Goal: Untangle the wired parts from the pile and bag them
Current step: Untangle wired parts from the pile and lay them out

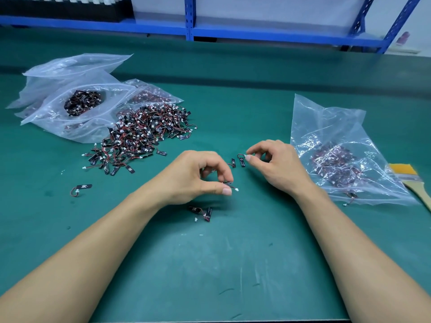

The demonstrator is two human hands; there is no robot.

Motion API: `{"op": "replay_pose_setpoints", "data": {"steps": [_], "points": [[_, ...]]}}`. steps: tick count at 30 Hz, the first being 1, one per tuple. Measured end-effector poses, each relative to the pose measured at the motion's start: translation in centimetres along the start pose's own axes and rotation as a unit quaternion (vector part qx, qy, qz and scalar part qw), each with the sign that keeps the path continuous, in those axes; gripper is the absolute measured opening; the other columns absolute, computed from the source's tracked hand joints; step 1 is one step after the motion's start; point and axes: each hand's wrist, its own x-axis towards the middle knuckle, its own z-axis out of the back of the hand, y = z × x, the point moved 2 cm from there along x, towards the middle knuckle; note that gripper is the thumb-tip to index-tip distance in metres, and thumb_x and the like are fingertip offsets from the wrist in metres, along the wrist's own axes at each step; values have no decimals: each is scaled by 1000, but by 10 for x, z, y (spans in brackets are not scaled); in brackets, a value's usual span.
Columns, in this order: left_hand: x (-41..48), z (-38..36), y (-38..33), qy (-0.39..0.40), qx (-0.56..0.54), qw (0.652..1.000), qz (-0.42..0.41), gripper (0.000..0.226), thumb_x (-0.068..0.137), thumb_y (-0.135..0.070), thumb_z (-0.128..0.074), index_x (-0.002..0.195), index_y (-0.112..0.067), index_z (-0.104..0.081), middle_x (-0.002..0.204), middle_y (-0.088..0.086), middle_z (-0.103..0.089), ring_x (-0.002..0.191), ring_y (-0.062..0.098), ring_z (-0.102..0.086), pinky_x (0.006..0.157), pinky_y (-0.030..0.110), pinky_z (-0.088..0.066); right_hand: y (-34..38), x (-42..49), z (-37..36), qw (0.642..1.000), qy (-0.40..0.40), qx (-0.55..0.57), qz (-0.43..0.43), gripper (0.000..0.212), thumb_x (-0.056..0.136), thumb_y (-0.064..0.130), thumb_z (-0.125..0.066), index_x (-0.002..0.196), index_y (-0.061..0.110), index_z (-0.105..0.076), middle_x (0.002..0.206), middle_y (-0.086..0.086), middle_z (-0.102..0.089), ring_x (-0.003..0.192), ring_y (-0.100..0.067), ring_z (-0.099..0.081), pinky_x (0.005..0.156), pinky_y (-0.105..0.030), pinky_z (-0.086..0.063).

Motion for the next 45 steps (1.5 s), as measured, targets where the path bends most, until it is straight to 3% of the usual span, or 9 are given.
{"op": "replay_pose_setpoints", "data": {"steps": [5, 9, 13, 17, 20, 26, 30, 35, 45], "points": [[0, -12, -1, 24, 47, 999, -10, 29, 74, -34, -86, 99, -35, -73, 88, -24, -64, 70, 18, -44, 66, 28, -40, 1, 0, 1, 1000, 1, -1, 1, 6, 90, 30, -72, 94, 27, -74, 75, 19, -63, 79, 0, -49, 73, -21, -37], [-2, 23, 11, -108, 129, 986, 1, 20, 83, -38, -74, 102, -35, -71, 91, -23, -66, 68, 9, -47, 69, 21, -42, 0, -1, 0, 1000, 1, 6, -1, 4, 90, 30, -71, 92, 28, -74, 75, 18, -64, 79, -1, -50, 72, -20, -37], [-11, 69, 41, -205, 313, 916, 141, 33, 85, -16, -65, 116, -27, -67, 107, -8, -66, 87, 16, -51, 89, 36, -47, -1, -1, -1, 1000, -1, 14, -3, 2, 89, 30, -71, 90, 30, -73, 75, 18, -64, 79, -2, -50, 72, -20, -39], [-20, 89, 60, -155, 416, 862, 242, 39, 82, -20, -64, 120, -31, -68, 118, 0, -65, 113, 28, -51, 98, 44, -43, -1, -1, -1, 1000, 1, 14, -4, 3, 89, 31, -72, 90, 29, -74, 75, 18, -64, 79, -4, -51, 73, -26, -41], [-17, 87, 61, -139, 481, 837, 222, 24, 89, -31, -64, 110, -40, -72, 115, -4, -66, 110, 27, -49, 93, 43, -35, -1, -2, -1, 1000, 1, 20, -4, 2, 89, 30, -72, 89, 30, -74, 75, 17, -64, 79, -6, -51, 73, -27, -42], [-17, 87, 62, -170, 460, 852, 182, 4, 91, -36, -69, 92, -35, -72, 105, -8, -65, 100, 23, -45, 87, 42, -33, -2, -2, -1, 1000, 2, 21, -5, 2, 89, 30, -72, 89, 32, -73, 75, 17, -64, 80, -5, -52, 73, -27, -43], [-12, 85, 59, -226, 422, 867, 137, 5, 97, -27, -60, 95, -26, -65, 94, -5, -67, 93, 24, -45, 88, 45, -37, -2, -1, -1, 1000, 0, 19, -3, 3, 89, 30, -72, 87, 33, -73, 74, 19, -64, 80, -7, -53, 73, -28, -43], [-4, 81, 58, -286, 449, 837, 128, 18, 97, -24, -60, 113, -21, -69, 102, -1, -71, 98, 30, -49, 83, 44, -36, 0, -2, -1, 1000, 2, 14, -1, 2, 89, 30, -72, 88, 31, -73, 73, 19, -64, 80, -5, -52, 73, -26, -42], [24, 70, 68, -242, 538, 797, 130, 32, 96, -25, -56, 127, -26, -64, 105, 2, -69, 104, 31, -50, 85, 43, -31, 4, -2, -2, 1000, 14, 15, -3, 2, 89, 29, -72, 89, 30, -74, 75, 15, -66, 81, -6, -51, 71, -19, -38]]}}
